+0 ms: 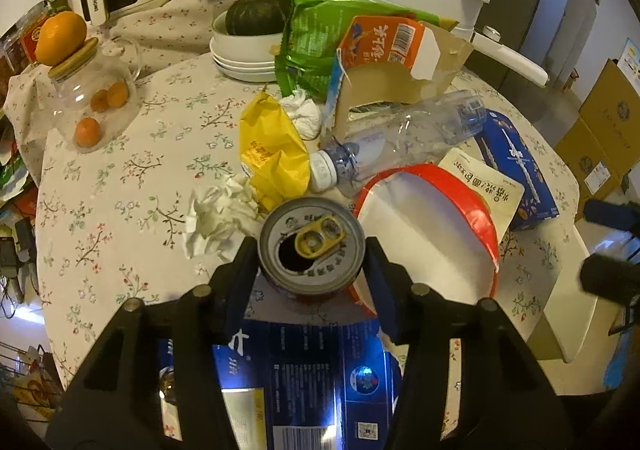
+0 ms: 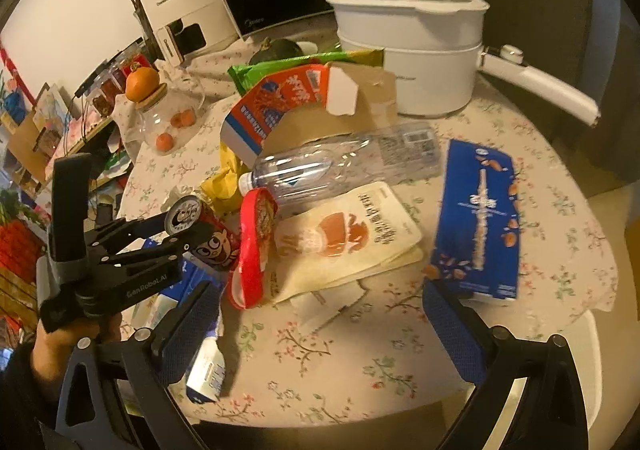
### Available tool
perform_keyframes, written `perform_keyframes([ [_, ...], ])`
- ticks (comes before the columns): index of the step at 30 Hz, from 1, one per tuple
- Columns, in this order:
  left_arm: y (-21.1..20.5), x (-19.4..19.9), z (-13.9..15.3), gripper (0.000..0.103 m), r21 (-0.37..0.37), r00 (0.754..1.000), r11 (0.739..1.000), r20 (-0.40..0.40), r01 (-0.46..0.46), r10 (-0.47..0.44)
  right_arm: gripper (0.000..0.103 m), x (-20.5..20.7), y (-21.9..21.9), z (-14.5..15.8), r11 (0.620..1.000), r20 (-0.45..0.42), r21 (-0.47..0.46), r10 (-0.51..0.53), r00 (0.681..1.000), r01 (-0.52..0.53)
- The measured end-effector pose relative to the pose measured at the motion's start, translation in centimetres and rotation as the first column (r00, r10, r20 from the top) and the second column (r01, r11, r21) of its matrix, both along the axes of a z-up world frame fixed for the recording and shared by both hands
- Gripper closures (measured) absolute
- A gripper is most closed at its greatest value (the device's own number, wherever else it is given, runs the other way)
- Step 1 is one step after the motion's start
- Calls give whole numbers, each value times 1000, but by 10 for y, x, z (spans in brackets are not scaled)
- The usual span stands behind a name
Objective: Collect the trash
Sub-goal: 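Grasp the soda can with the left gripper while the right gripper grasps the red-rimmed bowl, then carry the bowl to the white bin and release it with the right gripper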
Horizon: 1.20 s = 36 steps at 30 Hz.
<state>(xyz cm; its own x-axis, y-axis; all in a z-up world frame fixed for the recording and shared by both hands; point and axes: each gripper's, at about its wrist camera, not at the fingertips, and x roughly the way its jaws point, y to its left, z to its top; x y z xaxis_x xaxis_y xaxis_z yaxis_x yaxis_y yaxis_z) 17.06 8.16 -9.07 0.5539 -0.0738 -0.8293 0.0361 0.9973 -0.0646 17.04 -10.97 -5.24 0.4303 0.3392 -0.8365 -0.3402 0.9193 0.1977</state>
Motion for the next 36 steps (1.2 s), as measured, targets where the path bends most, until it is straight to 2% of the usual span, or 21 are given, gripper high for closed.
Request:
perform_keyframes([
  [4,11,-7,13,48,-36,999,999,23,-33,34,3,6,11,-6,999,-22,29,21,1000,-20],
  [7,25,-14,22,48,-74,996,994,41,-75,79,11,12,17,-13,998,-46,57,22,999,-19],
  [9,31,-18,25,48,-88,994,992,43,-92,96,11,16,21,-19,997,-67,78,22,998,-16],
  [16,49,-31,26,48,-123,991,984,18,-132,136,36,26,40,-36,993,-111,112,61,992,-48],
  [21,50,-40,30,48,-147,991,980,19,-130,135,48,34,45,-44,989,-115,146,48,992,-30],
  [24,48,-44,34,48,-151,991,981,34,-119,126,67,37,44,-47,987,-126,160,33,992,-12],
  [26,46,-45,37,48,-147,992,983,43,-114,121,85,39,43,-48,986,-127,165,19,992,3],
  [27,44,-46,38,48,-143,992,983,48,-112,119,88,39,43,-47,986,-123,167,12,992,9],
  [36,35,-49,45,48,-152,993,985,70,-84,95,88,25,28,-15,985,-34,173,6,999,1],
])
